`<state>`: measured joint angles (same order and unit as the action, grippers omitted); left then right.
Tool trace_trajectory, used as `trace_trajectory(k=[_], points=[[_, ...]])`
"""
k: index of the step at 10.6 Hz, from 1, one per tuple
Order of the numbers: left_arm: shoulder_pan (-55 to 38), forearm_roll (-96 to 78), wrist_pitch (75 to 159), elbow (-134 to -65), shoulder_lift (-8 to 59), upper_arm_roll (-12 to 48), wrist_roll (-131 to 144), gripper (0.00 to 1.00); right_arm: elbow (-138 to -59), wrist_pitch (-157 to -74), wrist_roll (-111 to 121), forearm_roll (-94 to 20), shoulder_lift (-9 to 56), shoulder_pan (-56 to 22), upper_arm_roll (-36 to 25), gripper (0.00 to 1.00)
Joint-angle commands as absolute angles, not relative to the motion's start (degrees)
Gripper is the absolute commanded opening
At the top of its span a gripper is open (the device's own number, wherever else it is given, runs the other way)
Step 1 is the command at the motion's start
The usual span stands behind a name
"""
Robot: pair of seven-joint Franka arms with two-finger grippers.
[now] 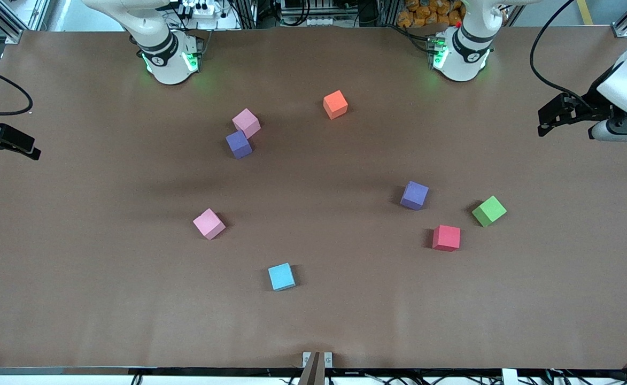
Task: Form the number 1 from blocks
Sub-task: 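Grasp the orange cube with the left gripper while the right gripper nears pink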
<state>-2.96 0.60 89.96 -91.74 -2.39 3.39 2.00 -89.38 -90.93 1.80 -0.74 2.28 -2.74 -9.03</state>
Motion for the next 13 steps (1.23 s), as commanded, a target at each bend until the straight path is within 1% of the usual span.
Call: trace_trajectory(k=[1, 4, 6, 10, 12, 13], points=[[-3.16, -0.35, 90.26, -92.29, -2.99, 2.90, 0.79, 1.00, -87.98, -89.91, 2.46, -0.70, 2.81, -2.64, -8.96, 1.00], [-3.25, -0.96, 90.44, -92.29, -1.50, 2.99, 1.15, 1.00, -87.98, -89.91, 2.37, -0.70, 2.81, -2.64, -8.96, 1.00], [-3.34, -6.22, 90.61, -93.16, -0.79, 2.90, 1.40, 1.00, -87.98, -89.91, 2.29, -0.70, 2.90, -2.72, -8.96, 1.00], [-14.03, -6.50, 95.00, -96.15, 2.10, 4.48, 12.36, 1.00, -88.07, -89.82, 2.11, -0.70, 3.08, -3.08, -8.96, 1.00], [-21.06, -6.59, 95.71, -96.33, 5.34, 4.57, 18.69, 1.00, -88.33, -89.82, 2.20, -0.70, 3.16, -3.69, -8.88, 1.00], [-24.40, -6.59, 97.11, -97.72, 6.41, 5.27, 24.64, 1.00, -88.77, -90.26, 2.28, -0.79, 3.60, -4.30, -8.88, 1.00]])
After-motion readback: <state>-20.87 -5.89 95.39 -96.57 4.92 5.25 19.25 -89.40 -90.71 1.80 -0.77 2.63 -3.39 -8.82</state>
